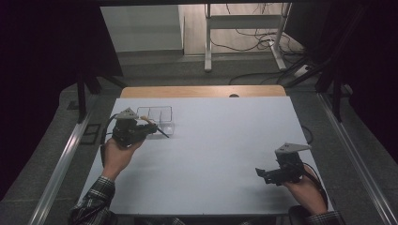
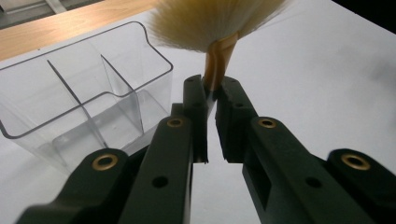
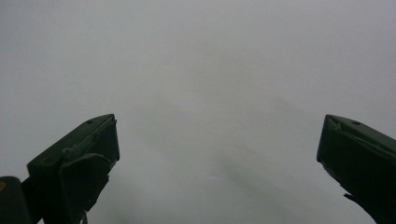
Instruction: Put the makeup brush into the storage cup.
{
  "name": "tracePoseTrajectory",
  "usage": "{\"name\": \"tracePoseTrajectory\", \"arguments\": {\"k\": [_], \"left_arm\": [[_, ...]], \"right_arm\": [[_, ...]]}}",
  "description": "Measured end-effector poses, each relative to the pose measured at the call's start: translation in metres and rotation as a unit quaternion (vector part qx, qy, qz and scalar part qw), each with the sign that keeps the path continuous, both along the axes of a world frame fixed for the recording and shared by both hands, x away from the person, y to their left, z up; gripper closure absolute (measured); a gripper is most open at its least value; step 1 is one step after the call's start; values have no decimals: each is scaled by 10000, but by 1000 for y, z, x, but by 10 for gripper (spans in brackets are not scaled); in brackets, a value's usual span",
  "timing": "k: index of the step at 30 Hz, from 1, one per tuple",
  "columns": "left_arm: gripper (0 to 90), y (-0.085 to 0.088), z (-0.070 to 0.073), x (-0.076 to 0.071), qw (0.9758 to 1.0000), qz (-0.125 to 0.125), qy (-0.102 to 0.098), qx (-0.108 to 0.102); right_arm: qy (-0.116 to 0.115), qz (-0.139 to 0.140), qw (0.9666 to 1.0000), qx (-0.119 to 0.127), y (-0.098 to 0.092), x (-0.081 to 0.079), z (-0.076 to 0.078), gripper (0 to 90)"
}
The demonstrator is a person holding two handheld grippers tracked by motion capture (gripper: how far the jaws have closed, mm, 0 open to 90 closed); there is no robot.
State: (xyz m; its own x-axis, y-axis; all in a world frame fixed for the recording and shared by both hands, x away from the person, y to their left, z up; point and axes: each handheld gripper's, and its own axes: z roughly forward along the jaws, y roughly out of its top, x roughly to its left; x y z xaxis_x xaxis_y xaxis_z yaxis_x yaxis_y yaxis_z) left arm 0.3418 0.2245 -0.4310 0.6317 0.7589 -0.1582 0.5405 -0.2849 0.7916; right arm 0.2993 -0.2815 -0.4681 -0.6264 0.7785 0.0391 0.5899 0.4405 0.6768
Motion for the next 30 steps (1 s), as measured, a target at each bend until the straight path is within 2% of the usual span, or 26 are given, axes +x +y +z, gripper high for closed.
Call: {"name": "tracePoseTrajectory", "arguments": {"k": [14,20,30], "left_arm": [[828,-3,7,8,10000,-43,-73,36],[828,-3,12,12,9999,3,-146,56],[828,-1,21,22,9996,98,-273,62]], "right_arm": [[-155,-378,9992,11,-24,-7,0,0],[-182,-484,9986,-55,-32,-10,-1,0],[-242,-625,9977,16,-40,-13,0,0]]}}
